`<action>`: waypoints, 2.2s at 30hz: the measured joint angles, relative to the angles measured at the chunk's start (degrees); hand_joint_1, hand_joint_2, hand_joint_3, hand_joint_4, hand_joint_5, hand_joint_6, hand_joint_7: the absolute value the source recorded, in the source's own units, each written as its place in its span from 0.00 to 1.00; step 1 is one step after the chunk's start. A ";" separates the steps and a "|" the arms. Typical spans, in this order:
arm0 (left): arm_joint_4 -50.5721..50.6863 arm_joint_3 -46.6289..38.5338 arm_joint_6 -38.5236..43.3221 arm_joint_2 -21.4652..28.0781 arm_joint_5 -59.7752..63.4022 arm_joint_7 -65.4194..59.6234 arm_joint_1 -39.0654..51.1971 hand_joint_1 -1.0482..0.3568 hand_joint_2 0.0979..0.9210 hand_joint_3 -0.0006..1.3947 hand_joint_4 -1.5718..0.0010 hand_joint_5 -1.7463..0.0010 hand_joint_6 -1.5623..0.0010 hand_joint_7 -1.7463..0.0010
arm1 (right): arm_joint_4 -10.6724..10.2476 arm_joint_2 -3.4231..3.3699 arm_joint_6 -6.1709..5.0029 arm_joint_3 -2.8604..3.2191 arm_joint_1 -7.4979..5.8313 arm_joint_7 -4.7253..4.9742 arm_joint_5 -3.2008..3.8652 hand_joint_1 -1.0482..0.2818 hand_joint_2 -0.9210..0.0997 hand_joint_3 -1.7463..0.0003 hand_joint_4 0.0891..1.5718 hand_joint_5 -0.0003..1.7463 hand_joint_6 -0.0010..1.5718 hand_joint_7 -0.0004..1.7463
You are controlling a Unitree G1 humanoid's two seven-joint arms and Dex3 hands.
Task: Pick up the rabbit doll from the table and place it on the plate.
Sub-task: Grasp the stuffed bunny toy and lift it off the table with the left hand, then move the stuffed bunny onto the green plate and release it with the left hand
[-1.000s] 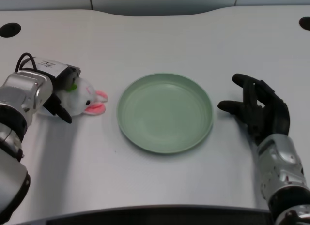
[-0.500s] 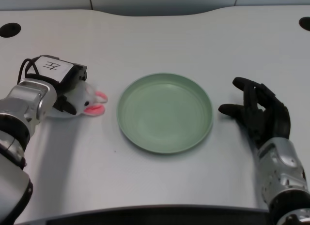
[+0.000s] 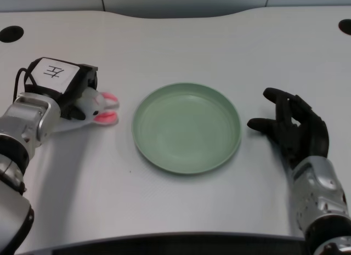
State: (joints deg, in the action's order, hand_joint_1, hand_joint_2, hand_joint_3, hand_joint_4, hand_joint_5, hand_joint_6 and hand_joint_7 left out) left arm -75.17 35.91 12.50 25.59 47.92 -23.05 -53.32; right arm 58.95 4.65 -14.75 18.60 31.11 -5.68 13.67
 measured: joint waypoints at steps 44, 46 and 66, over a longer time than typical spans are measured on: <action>9.66 -5.59 10.64 -10.97 -6.64 8.46 -6.66 0.63 0.99 0.03 0.38 0.00 0.55 0.00 | 2.56 -0.06 0.00 0.17 1.88 -0.02 0.06 0.50 0.00 0.78 0.40 0.68 0.40 0.44; 9.65 -4.81 10.79 -12.33 -6.32 8.10 -6.66 0.63 1.00 0.03 0.37 0.00 0.55 0.00 | 2.55 -0.10 0.00 0.19 1.88 -0.03 0.09 0.50 0.00 0.77 0.40 0.68 0.40 0.44; 6.52 -1.49 12.04 -16.28 -4.60 6.96 -4.95 0.58 0.92 0.02 0.43 0.00 0.61 0.00 | 2.38 -0.22 -0.57 0.04 1.53 -0.36 0.03 0.49 0.00 0.78 0.40 0.67 0.41 0.44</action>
State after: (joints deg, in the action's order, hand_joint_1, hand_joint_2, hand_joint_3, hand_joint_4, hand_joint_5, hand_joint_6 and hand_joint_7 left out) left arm -68.65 34.41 24.54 9.30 43.33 -16.09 -58.26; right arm 61.32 4.43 -15.31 18.64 32.64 -6.04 13.70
